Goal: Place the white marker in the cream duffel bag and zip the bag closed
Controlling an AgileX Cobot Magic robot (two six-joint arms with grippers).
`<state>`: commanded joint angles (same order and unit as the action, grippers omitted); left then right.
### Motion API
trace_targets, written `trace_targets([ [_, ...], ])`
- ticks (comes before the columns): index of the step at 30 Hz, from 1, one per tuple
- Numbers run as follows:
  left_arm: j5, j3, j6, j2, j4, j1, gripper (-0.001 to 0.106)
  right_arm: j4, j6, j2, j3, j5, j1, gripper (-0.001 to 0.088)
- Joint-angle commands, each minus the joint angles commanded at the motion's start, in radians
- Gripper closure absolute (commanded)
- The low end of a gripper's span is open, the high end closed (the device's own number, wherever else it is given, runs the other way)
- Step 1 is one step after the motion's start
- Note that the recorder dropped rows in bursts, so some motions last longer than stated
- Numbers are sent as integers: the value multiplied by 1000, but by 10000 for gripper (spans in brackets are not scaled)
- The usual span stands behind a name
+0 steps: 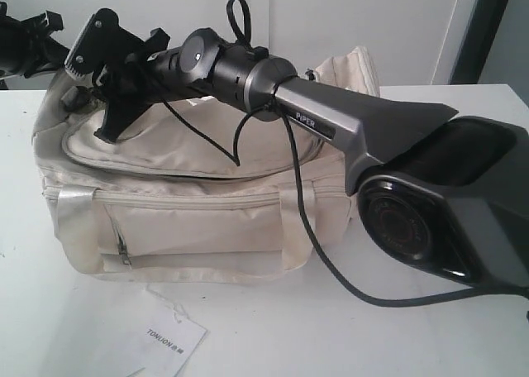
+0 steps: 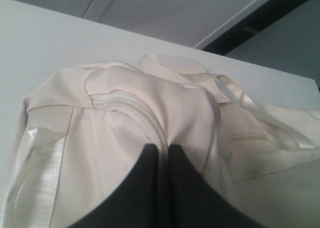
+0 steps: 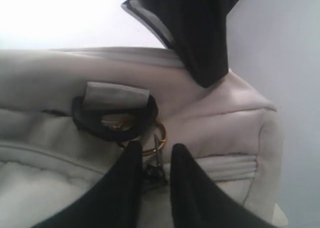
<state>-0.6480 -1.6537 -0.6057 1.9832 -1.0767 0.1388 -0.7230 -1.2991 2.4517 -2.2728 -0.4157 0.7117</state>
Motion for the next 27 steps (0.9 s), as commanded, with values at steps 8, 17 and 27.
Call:
trace_targets([
  [8,0,0,0,0,0,0,1048,2,30,-36,0,-105,7,868],
  [17,0,0,0,0,0,0,1048,2,148,-56,0,-150,7,868],
  [27,-2,0,3,0,-34,49,1048,-10,129,-63,0,-267,7,868],
])
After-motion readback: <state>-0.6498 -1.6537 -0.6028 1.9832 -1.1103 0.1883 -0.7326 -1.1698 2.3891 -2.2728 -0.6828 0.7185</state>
